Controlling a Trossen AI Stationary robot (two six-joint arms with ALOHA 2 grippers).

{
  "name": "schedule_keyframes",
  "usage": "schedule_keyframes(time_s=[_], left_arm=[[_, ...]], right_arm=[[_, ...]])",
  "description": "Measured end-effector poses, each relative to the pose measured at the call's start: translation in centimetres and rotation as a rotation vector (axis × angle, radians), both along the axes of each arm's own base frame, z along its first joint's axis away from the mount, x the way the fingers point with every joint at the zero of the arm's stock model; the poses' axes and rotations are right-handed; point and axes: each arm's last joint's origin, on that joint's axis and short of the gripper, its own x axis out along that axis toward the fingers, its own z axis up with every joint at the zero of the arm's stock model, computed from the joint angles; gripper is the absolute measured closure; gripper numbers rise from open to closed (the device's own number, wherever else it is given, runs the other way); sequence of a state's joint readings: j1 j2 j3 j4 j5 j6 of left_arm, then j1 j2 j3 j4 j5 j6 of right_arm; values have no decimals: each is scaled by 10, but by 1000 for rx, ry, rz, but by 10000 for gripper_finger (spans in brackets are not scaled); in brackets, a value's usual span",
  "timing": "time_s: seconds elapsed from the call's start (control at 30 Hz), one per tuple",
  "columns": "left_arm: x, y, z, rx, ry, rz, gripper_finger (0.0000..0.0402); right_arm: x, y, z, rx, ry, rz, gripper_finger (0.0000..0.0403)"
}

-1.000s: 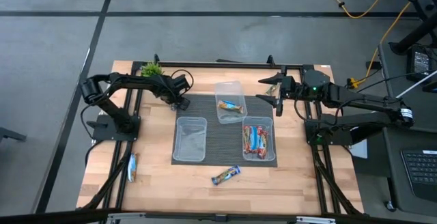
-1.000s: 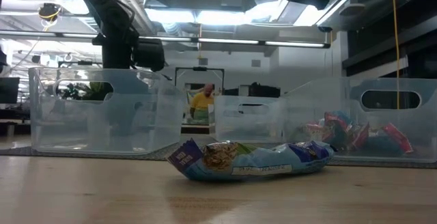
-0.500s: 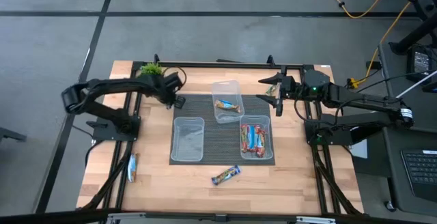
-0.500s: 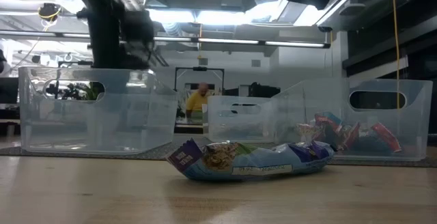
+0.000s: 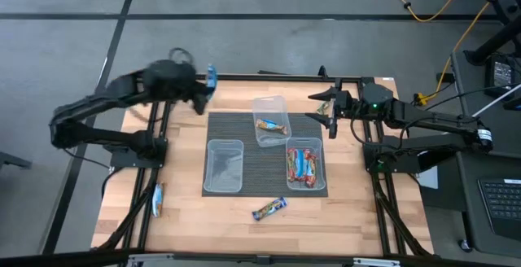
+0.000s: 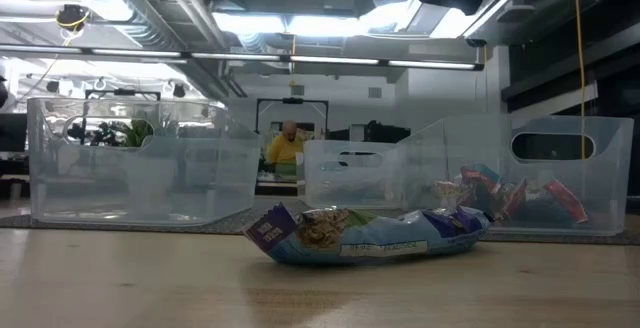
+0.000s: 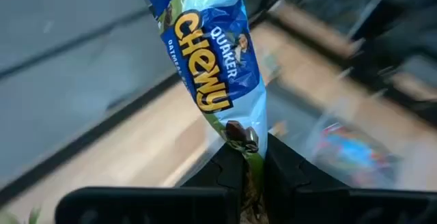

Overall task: Pick and place Granola Bars by type
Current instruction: Put the blue granola bar into the bottom left transparent bin

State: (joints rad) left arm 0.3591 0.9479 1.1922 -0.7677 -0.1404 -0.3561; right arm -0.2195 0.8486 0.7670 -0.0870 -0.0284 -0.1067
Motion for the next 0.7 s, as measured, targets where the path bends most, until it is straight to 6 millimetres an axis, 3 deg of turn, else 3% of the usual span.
schedule_keyframes(time_s=[0.2,0.37,0.53,0.7], left_arm=[[-54,-36,32,31,-214,-96,381],[-78,-47,43,74,-333,-117,381],[-72,-52,53,102,-434,-224,381],[-46,-60,60,52,-503,-379,382]], right_arm=[[0,0,-1,18,5,-8,128],[0,0,-1,51,-1,-28,128],[0,-1,-1,59,-2,-30,128],[0,-1,-1,77,-6,-33,128]])
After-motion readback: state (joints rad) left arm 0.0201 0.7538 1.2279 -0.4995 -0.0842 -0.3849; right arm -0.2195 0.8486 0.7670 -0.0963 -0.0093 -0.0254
